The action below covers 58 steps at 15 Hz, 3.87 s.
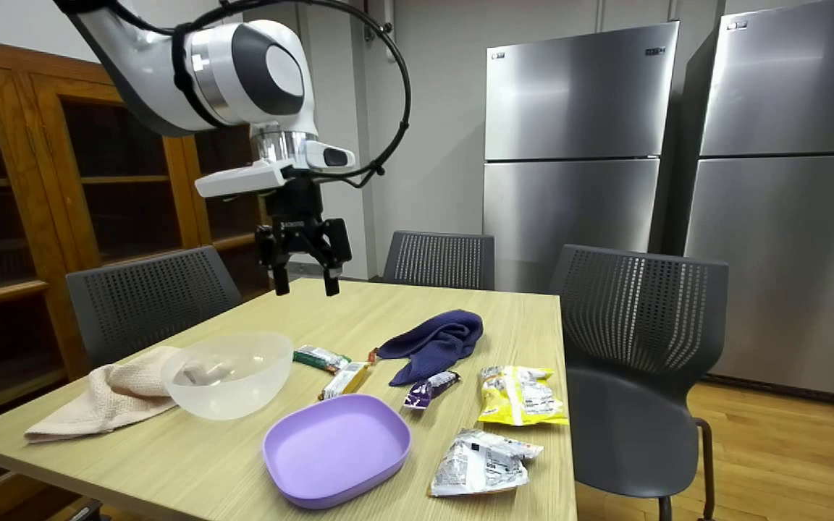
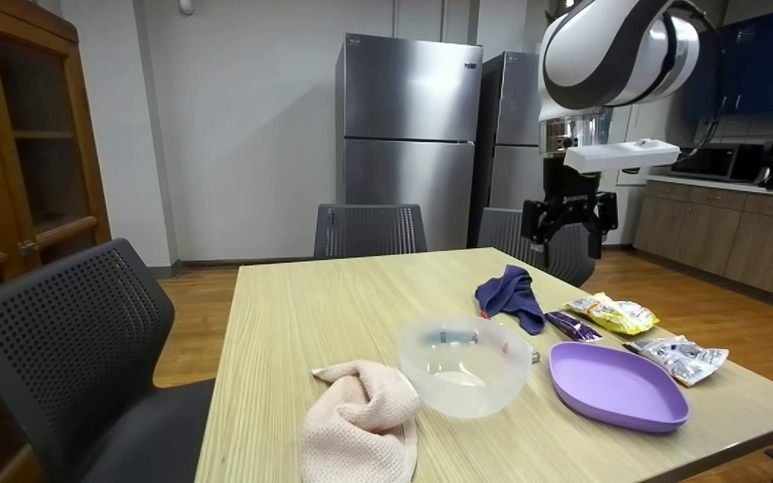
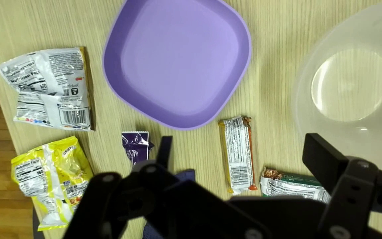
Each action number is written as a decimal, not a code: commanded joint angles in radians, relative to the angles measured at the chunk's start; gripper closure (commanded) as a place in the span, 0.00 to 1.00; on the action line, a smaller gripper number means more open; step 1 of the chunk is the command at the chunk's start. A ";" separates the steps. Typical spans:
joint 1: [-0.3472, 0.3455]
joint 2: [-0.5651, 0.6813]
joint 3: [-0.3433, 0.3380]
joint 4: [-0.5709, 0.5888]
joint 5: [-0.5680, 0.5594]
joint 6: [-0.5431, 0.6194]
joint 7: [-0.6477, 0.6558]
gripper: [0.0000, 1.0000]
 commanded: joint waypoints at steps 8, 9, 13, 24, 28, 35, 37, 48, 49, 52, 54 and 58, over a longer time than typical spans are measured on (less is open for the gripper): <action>0.002 0.120 -0.024 0.096 0.023 -0.004 -0.019 0.00; 0.002 0.120 -0.024 0.097 0.023 -0.004 -0.019 0.00; 0.008 0.131 -0.017 0.095 0.018 0.023 -0.031 0.00; -0.002 0.290 -0.017 0.130 0.048 0.227 -0.129 0.00; -0.015 0.354 -0.016 0.163 0.060 0.265 -0.182 0.00; -0.041 0.468 0.000 0.242 0.110 0.273 -0.277 0.00; -0.057 0.489 0.015 0.253 0.123 0.272 -0.323 0.00; -0.041 0.577 0.006 0.316 0.100 0.260 -0.346 0.00; -0.035 0.583 0.000 0.318 0.094 0.266 -0.339 0.00; -0.034 0.595 0.001 0.326 0.095 0.263 -0.338 0.00; -0.031 0.600 0.000 0.330 0.094 0.263 -0.336 0.00; -0.027 0.603 -0.003 0.332 0.090 0.270 -0.333 0.25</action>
